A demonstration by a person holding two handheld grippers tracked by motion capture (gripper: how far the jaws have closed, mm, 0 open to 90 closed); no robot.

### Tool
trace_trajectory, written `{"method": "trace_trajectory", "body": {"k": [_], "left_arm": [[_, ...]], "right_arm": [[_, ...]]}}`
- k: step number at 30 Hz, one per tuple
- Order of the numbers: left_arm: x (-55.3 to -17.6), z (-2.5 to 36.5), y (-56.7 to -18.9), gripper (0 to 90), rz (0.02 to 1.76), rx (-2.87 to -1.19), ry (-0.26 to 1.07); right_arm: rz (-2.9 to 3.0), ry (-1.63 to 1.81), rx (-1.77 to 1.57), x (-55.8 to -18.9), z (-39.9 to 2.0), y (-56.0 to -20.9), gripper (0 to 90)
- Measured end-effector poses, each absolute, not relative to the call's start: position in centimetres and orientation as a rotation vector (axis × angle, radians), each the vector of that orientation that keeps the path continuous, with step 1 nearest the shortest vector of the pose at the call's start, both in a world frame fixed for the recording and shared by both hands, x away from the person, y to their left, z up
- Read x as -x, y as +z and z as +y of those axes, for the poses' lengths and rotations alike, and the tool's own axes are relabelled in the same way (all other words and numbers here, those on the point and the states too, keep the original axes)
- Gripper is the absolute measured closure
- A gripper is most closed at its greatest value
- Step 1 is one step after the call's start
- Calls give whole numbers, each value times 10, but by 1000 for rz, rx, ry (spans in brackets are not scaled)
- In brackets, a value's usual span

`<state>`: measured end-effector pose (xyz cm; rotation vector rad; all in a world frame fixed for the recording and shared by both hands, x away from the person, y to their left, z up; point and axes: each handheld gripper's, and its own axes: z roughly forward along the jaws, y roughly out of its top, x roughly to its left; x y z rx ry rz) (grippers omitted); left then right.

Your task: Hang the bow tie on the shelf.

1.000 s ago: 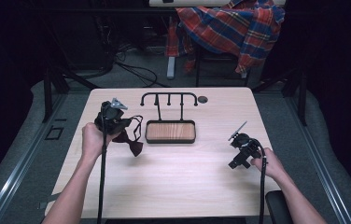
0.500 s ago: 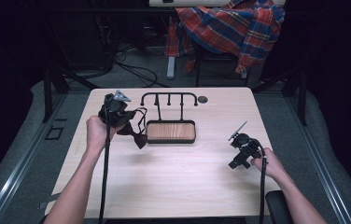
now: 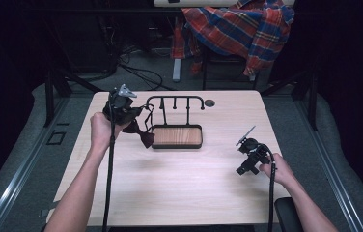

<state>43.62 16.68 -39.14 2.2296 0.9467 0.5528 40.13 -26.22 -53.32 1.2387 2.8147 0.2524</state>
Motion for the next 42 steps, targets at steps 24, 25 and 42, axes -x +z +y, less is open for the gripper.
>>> {"method": "trace_trajectory", "body": {"k": [24,25,42], "left_arm": [[-471,164,-404,890,1031,-2240,561],[-472,164,-405,890,1036,-2242,568],[-484,160,-416,890,1057,-2262,602]], "right_arm": [[2806,280,-1255,-400,-262,-535,160],[2805,281,-1255,-400,-262,-535,160],[2830,240,-1227,-401,-262,-534,160]]}}
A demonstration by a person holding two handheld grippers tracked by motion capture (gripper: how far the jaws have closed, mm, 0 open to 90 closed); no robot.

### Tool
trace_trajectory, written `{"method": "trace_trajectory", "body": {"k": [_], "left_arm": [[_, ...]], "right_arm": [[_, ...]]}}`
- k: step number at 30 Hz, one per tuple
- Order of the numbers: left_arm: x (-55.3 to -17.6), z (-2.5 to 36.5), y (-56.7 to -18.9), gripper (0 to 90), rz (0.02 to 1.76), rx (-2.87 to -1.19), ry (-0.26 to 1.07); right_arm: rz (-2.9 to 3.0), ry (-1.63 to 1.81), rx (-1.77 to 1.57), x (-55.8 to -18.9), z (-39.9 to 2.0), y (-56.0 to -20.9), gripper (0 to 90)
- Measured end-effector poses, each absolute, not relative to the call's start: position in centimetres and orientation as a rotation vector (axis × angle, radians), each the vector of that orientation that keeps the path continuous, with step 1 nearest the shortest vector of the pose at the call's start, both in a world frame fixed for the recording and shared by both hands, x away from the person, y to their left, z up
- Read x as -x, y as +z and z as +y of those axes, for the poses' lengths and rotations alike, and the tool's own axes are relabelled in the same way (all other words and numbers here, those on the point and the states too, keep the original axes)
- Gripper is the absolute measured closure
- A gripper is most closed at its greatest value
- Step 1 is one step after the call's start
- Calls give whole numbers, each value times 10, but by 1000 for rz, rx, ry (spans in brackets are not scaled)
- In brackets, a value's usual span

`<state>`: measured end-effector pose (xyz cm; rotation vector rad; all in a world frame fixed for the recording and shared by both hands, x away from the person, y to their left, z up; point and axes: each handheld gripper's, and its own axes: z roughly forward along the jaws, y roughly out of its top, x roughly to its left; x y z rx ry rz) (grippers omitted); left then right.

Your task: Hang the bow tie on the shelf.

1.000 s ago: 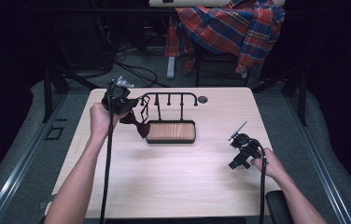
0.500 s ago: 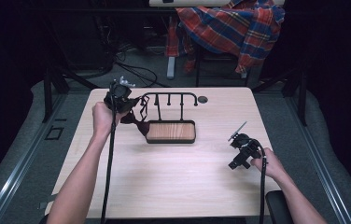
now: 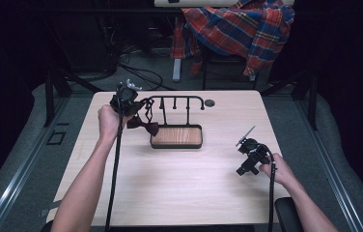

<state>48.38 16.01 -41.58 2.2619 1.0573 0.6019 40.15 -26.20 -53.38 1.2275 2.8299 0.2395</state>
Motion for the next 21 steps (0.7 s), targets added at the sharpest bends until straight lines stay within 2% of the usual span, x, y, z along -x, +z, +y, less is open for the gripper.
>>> {"method": "trace_trajectory", "body": {"k": [15,21], "left_arm": [[-485,157,-427,877,1068,-2346,587],[-487,159,-435,839,1093,-2371,576]], "right_arm": [[2826,253,-1237,-400,-261,-535,160],[2834,236,-1226,-401,-261,-534,160]]}}
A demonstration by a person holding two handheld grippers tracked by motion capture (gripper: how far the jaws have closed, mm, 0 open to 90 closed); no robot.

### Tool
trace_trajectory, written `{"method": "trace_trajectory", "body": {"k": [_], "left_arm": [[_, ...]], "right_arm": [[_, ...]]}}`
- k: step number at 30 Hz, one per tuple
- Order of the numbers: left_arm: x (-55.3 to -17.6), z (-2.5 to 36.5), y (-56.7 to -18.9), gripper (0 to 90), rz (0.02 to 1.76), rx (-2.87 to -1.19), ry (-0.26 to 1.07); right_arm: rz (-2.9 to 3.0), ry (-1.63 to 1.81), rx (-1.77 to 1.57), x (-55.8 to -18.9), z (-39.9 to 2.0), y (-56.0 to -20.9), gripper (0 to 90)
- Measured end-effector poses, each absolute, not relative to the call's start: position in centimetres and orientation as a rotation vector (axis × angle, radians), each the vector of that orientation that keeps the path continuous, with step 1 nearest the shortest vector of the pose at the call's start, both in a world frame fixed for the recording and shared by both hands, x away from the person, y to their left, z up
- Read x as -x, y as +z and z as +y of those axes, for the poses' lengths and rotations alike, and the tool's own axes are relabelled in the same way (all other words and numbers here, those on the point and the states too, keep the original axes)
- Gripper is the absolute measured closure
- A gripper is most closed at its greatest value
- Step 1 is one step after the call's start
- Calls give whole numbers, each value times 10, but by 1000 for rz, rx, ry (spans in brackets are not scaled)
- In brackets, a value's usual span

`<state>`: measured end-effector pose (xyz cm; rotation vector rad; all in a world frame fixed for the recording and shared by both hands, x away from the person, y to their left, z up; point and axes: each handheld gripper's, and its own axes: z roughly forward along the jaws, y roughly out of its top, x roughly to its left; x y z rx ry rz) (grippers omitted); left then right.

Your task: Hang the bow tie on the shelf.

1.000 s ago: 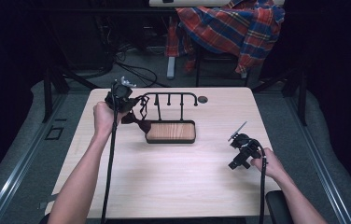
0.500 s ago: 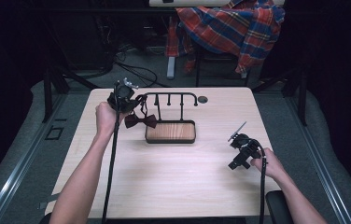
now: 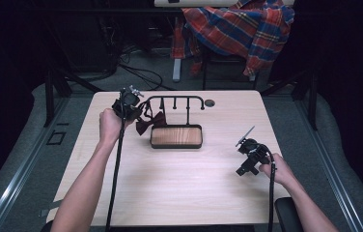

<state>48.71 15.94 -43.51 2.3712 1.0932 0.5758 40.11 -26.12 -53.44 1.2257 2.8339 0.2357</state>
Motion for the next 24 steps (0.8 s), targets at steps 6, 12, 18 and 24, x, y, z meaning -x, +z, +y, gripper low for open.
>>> {"method": "trace_trajectory", "body": {"k": [6,12,18,24], "left_arm": [[-487,162,-436,782,1109,-2370,563],[-485,166,-435,583,1147,-2355,583],[-482,174,-432,412,1166,-2308,596],[-480,180,-429,265,1174,-2282,584]], "right_arm": [[2831,239,-1229,-401,-261,-535,160],[2833,241,-1228,-401,-261,-535,160],[2831,242,-1231,-401,-261,-534,160],[2814,270,-1250,-400,-261,-535,160]]}}
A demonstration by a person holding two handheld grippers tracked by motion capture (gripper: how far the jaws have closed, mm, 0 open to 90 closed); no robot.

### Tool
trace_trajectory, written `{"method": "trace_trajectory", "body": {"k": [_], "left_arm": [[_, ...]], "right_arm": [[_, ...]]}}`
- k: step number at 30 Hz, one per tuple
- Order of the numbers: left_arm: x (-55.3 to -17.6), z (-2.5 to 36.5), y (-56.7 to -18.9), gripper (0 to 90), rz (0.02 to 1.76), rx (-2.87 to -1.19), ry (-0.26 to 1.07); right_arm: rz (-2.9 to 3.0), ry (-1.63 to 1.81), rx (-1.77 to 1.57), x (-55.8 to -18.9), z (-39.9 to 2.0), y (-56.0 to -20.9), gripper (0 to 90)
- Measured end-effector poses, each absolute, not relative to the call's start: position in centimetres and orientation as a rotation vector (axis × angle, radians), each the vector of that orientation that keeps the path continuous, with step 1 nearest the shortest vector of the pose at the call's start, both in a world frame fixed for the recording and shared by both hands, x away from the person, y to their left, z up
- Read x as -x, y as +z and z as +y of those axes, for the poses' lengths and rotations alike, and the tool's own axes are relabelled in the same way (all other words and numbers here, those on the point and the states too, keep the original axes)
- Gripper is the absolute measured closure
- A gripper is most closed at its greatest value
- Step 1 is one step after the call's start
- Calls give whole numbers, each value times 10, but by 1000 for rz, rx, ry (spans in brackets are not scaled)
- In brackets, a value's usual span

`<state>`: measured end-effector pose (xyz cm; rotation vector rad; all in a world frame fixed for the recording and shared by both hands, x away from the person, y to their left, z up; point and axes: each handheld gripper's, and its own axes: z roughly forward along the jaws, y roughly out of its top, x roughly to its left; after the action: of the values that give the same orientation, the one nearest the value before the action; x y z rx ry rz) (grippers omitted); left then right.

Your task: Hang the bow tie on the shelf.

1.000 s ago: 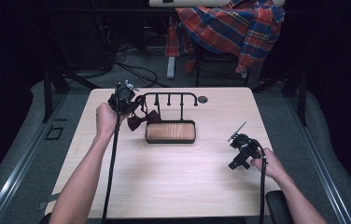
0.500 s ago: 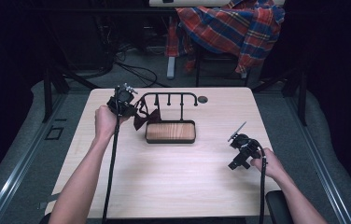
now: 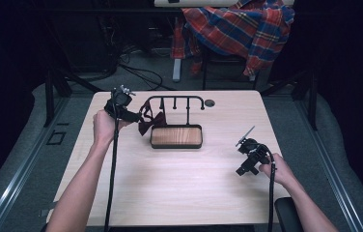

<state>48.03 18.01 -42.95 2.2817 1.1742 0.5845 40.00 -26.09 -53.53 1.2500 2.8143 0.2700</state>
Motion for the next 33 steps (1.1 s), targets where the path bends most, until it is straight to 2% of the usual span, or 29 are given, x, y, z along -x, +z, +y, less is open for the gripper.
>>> {"method": "trace_trajectory", "body": {"k": [11,26,33], "left_arm": [[-472,188,-426,162,1178,-2269,582],[-438,206,-421,81,1164,-2251,557],[-413,214,-421,69,1156,-2262,542]], "right_arm": [[2814,281,-1260,-400,-261,-536,160],[2788,306,-1279,-399,-261,-537,160],[2806,276,-1247,-400,-261,-535,160]]}}
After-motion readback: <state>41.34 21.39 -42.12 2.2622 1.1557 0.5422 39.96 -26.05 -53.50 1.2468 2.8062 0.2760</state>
